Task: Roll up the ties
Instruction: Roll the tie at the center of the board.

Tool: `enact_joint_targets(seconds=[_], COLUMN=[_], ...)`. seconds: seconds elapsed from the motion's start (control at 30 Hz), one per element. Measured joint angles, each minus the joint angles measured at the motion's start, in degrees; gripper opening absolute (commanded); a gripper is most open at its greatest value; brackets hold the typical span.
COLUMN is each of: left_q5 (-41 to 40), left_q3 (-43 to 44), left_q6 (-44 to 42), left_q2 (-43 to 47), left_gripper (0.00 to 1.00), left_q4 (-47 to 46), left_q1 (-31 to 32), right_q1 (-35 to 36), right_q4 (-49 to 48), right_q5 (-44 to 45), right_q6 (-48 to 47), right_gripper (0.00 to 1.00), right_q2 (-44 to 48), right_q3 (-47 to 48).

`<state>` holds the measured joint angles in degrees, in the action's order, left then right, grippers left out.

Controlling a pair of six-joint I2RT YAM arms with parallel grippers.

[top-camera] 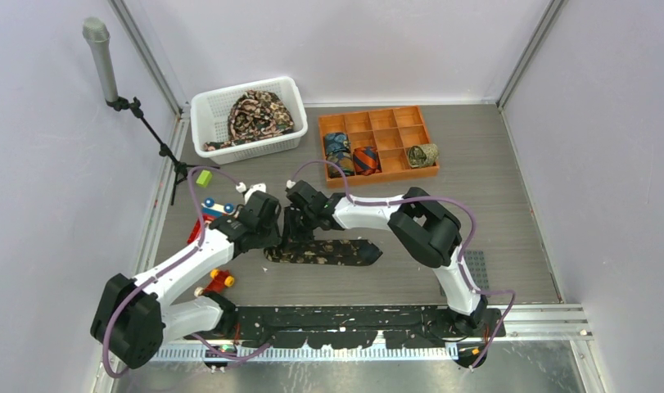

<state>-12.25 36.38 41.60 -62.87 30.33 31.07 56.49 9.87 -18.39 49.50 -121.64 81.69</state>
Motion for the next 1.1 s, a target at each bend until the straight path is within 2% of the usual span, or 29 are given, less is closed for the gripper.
enact_joint_targets(seconds=[0.43, 1.1], left_q5=[-8.31, -18.69], left_q3=[2.89, 8.13], left_q6=[0.15, 1.03], left_q2=[-5.07, -14.99], left_gripper=[0.04, 0.02], left_q4=[2.34, 4.31], left_q1=[7.74, 17.09], right_q1=[-1.05, -8.81], right_q4=[-2.84, 0.92], right_q5=[-1.44, 2.23], right_q6=[0.07, -2.99], right_gripper=[0.13, 0.13], right_q2=[1.68, 16.65], right_q3=[-4.59, -19.21])
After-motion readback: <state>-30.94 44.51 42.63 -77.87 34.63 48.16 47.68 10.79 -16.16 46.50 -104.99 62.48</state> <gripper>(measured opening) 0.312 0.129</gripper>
